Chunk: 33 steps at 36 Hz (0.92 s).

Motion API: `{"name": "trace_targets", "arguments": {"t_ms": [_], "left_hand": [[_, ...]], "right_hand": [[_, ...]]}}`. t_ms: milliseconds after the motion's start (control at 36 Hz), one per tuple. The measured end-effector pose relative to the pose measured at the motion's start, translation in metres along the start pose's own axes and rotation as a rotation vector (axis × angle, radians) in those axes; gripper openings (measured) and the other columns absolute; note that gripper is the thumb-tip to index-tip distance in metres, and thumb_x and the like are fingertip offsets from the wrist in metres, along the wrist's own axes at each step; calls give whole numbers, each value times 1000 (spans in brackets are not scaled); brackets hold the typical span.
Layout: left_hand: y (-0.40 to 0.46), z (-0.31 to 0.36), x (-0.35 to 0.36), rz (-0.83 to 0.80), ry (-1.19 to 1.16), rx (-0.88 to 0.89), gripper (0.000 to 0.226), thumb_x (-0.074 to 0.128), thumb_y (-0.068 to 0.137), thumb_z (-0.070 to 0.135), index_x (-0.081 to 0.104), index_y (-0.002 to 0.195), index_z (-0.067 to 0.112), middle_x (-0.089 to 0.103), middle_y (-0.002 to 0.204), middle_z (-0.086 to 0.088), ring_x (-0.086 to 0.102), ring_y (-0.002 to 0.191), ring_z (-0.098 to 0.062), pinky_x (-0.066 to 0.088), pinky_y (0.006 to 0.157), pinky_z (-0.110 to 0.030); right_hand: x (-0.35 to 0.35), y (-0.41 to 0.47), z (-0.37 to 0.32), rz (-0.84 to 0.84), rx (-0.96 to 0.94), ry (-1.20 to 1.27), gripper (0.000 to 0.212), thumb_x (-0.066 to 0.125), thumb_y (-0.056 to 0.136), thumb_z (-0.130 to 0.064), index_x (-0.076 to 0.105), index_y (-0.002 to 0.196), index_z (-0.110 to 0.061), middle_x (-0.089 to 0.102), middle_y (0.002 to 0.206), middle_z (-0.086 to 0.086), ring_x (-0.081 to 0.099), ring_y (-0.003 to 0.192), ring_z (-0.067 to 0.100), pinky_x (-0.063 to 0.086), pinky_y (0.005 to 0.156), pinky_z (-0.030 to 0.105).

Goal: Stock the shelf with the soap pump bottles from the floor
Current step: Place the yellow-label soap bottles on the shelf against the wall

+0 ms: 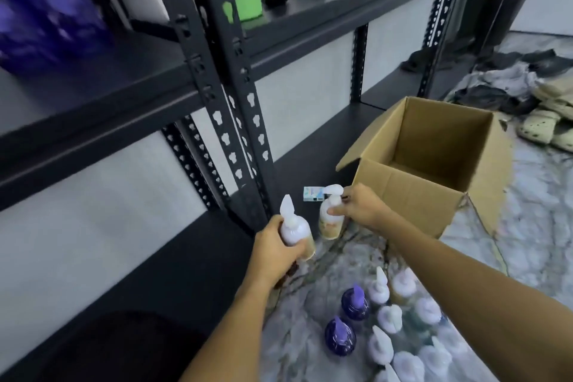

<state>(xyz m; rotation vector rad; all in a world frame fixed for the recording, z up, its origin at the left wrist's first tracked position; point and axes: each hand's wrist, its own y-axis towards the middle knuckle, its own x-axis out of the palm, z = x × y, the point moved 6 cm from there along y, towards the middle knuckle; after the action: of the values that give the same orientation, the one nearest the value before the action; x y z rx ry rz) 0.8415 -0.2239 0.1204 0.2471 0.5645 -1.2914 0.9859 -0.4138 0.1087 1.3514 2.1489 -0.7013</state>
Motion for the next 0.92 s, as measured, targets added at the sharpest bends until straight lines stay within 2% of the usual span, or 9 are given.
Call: {"name": "trace_targets", "arguments": {"t_ms": [56,111,167,250,306,444,611,750,917], "left_hand": [[-4,14,-13,52,4,41,42,79,70,33,62,109,33,70,98,13,65,88,4,50,68,-10],[-10,30,-27,103,10,82,45,79,72,35,61,113,36,69,100,16,64,91,3,47,69,-8],[-18,47,-42,134,9,112,46,78,73,37,59,116,36,68,101,17,64,93,3,48,72,-10],[-32,70,-68,162,-2,154,44,78,75,38,57,113,35,69,101,17,65,89,4,54,74,-19],[-44,87,-89,185,-19,180,43,78,77,37,53,111,37,69,98,20,64,85,8,54,71,-19],[-76,131,-141,269,-66,266,44,78,82,33,49,113,38,68,99,16,67,88,0,58,75,-27],[-111,173,-199,325,-89,360,38,77,82,35,54,112,32,70,103,12,69,90,-5,59,82,-37],[-143,202,-254,411,-65,421,39,75,84,35,51,115,32,68,106,11,68,91,-3,59,80,-33],[-178,212,-328,556,-57,438,44,73,87,34,42,118,39,68,102,11,68,89,-4,56,67,-22]], "right_hand": [[-16,-10,-20,38,-43,95,36,82,73,-33,73,86,-1,72,82,12,62,71,14,51,72,39],[-34,-25,-46,60,-95,204,18,84,77,-22,78,89,-9,77,86,0,67,77,0,53,76,28],[-51,-36,-69,91,-133,285,18,82,81,-13,78,96,-5,76,92,-2,67,79,-5,54,76,22],[-78,-53,-109,153,-210,325,22,80,83,-17,77,102,-5,76,101,2,72,94,13,60,82,36],[-93,-61,-136,179,-254,323,23,81,81,-29,77,100,-16,76,98,-2,73,89,21,63,68,45],[-124,-94,-209,228,-373,346,19,82,81,-22,76,95,-10,76,85,-3,73,76,9,56,60,20],[-146,-123,-282,249,-469,374,22,82,81,-26,78,95,-10,77,87,0,74,82,15,63,72,36],[-151,-142,-347,266,-544,386,33,86,75,-31,75,98,-9,77,89,5,75,79,23,63,69,47],[-132,-164,-425,276,-667,392,16,87,75,-29,75,83,-22,75,85,-4,73,82,16,61,79,41]]}}
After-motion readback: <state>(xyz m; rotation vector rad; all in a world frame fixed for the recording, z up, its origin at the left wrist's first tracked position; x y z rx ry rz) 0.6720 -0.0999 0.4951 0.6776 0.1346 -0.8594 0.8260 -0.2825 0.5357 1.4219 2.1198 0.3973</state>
